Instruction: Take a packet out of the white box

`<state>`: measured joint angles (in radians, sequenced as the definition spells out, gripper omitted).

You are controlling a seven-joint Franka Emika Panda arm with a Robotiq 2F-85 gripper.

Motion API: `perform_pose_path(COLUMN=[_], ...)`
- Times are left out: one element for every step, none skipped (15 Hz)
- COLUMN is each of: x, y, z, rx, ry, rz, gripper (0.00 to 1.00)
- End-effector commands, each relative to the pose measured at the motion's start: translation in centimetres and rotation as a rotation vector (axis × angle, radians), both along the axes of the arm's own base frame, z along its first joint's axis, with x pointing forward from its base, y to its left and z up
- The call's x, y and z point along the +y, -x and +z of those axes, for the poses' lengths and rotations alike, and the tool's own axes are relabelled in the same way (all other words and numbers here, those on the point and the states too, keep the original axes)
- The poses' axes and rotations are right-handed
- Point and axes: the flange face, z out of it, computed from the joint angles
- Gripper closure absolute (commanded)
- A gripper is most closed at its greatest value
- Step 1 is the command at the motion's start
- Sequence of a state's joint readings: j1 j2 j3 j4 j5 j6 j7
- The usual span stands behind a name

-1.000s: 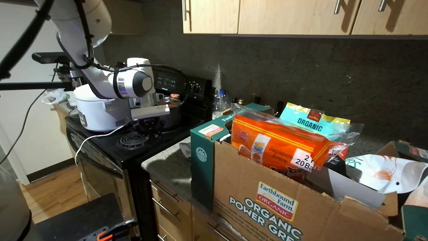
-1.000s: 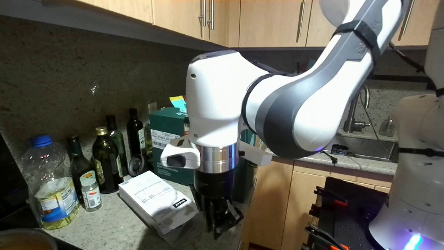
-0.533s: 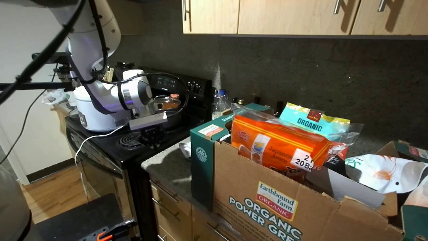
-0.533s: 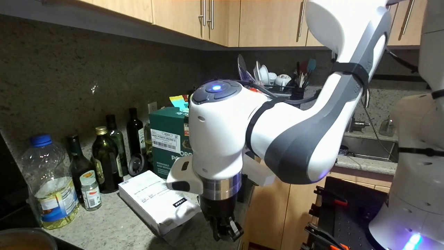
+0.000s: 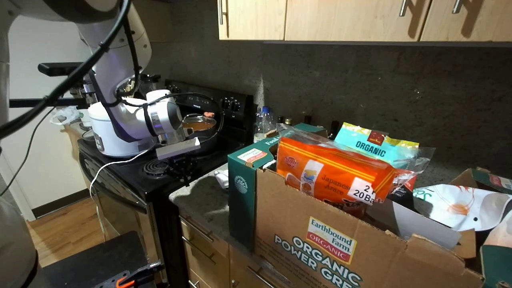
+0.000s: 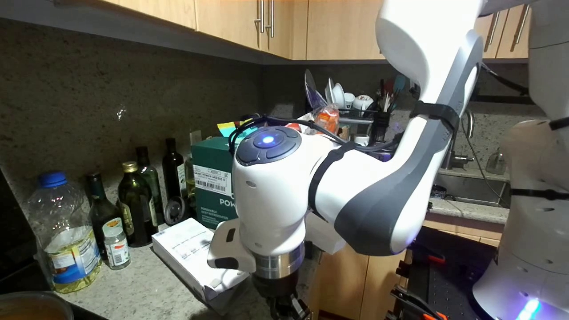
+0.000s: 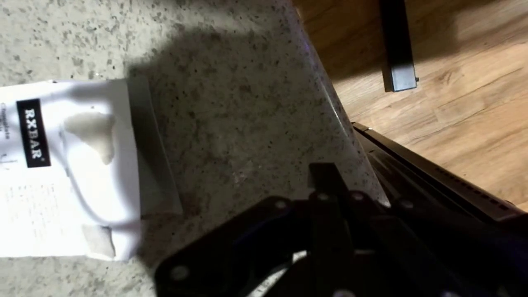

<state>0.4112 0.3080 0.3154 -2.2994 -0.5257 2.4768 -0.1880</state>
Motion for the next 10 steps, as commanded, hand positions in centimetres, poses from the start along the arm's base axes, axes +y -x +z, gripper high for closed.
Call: perform_pose_path(x=[0.0, 0.0, 0.0, 0.1, 0.2, 0.2, 0.3, 0.4, 0.6, 0.8], y=[0.0, -0.1, -0.5, -0.6, -0.7, -0.9, -1.0, -1.1, -1.2, -1.2], z=[0.1, 0.5, 0.6, 0.5, 0.3, 0.4, 0.5, 0.5, 0.4, 0.1], rx=[0.001, -0.036, -0.064, -0.096, -0.127, -0.166, -0.198, -0.224, -0.244, -0.257], ry=[0.001, 0.003, 0.016, 0.023, 0.035, 0.043, 0.046, 0.050, 0.050, 0.044], rz=[0.000, 0.019, 0.041, 0.080, 0.116, 0.137, 0.152, 0.168, 0.176, 0.184], gripper=[0.99, 1.00, 1.00, 1.00, 1.00, 1.00, 1.00, 1.00, 1.00, 1.00])
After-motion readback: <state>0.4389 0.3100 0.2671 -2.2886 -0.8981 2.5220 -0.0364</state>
